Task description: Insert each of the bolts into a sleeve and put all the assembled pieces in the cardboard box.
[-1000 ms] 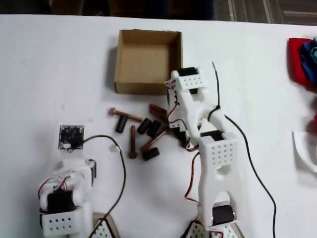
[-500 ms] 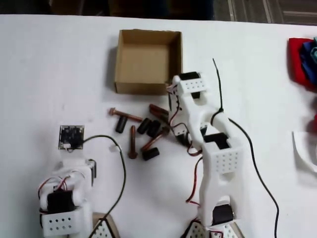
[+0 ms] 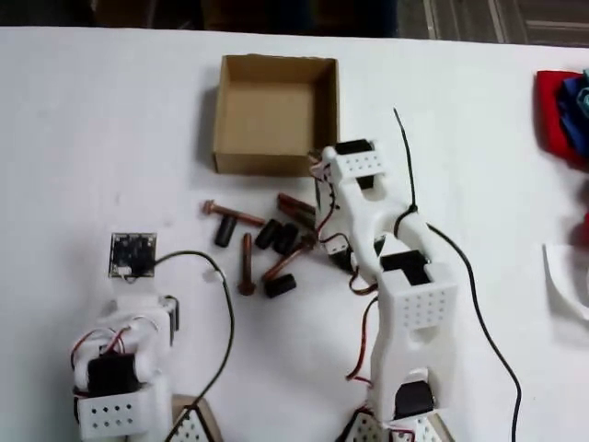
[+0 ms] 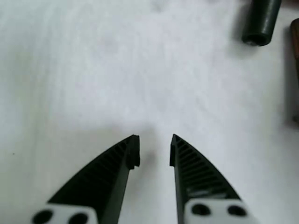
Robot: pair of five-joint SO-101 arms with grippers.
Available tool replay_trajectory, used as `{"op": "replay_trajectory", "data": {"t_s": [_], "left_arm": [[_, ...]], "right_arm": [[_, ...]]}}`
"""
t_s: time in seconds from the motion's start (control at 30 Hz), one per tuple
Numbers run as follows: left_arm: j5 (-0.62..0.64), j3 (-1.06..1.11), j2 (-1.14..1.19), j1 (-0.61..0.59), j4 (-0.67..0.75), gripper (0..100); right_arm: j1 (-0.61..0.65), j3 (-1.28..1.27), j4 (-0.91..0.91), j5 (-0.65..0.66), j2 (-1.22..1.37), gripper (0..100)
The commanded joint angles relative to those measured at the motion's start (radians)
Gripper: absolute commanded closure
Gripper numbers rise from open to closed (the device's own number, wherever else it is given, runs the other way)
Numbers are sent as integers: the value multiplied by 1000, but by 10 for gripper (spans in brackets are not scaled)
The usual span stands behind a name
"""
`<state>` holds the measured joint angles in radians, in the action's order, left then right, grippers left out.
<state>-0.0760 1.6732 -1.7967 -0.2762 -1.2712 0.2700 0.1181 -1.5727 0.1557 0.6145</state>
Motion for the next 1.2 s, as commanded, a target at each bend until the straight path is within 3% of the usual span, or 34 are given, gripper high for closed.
{"op": "replay_trajectory", "data": {"t_s": [0.0,0.37,0.53,0.73,0.97,1.17], "left_arm": [[5,22,-2,-8,-2,868],[8,22,-2,23,-3,868],[6,22,-2,32,-3,867],[3,22,-5,32,3,865],[3,22,-6,34,5,865],[2,22,-6,34,15,867]], "right_arm": [[-1,34,-5,5,7,974],[-2,49,-44,12,-292,978],[8,-199,-4,17,-727,978],[7,-551,84,170,-1116,978],[-38,-690,87,186,-1196,978],[-105,-695,113,293,-1196,978]]}}
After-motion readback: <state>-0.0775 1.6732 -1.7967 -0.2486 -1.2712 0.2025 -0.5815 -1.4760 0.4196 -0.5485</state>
